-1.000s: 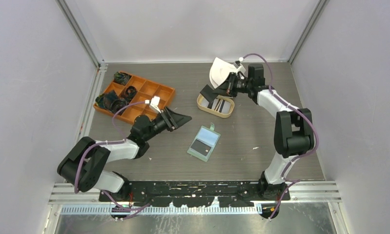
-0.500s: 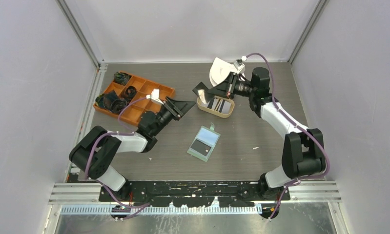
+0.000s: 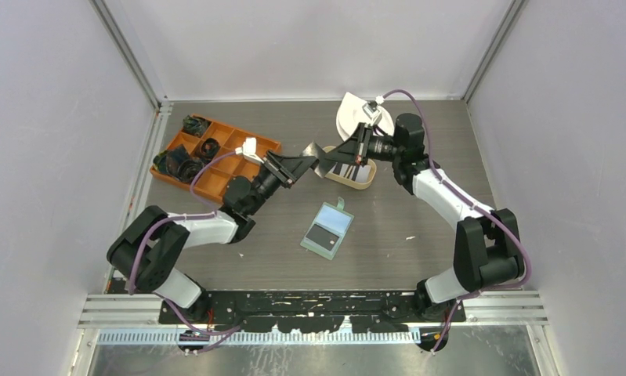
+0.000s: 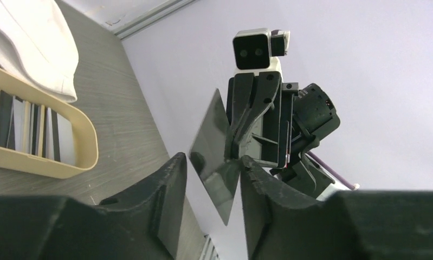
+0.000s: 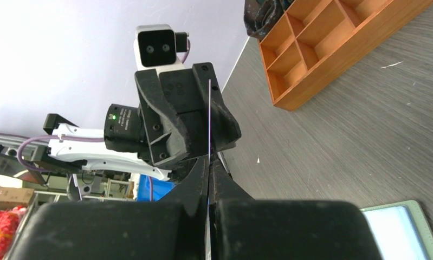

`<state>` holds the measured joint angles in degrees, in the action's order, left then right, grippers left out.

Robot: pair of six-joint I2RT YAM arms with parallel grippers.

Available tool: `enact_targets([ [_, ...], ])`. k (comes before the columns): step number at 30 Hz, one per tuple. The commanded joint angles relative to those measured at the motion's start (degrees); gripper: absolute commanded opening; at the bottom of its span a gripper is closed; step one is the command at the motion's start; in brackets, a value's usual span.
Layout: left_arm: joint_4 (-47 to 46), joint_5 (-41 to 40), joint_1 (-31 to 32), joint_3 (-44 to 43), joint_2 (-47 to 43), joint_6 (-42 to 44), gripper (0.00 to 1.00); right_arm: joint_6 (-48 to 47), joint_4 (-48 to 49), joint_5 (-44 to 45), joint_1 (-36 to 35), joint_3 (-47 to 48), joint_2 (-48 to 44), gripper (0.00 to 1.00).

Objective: Put the credit cards into the card holder
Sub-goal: Move the card holder to the center of the board.

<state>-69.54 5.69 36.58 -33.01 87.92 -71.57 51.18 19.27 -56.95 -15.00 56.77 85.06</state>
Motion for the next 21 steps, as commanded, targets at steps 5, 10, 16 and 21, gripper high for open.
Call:
enact_targets([
  [5,-5.7,0.6,0.2,-0.3,-2.1,-0.3,0.0,-6.0,-0.3,-0.1,-1.2,-1.1,-5.4,0.07],
  [10,-3.4,4.0,0.2,4.8,-4.9,2.5,0.0,-34.1,-19.8,-1.0,-1.1,1.3,-8.1,0.53],
  [16,20.8,9.4,0.5,12.4,-18.1,10.4,0.0,-82.4,-41.7,10.8,-1.1,-1.8,-12.6,0.64],
  [21,40.6,7.4,2.5,17.4,-31.2,15.0,0.0,-118.2,-54.5,13.3,-1.7,-7.2,-9.3,0.61],
])
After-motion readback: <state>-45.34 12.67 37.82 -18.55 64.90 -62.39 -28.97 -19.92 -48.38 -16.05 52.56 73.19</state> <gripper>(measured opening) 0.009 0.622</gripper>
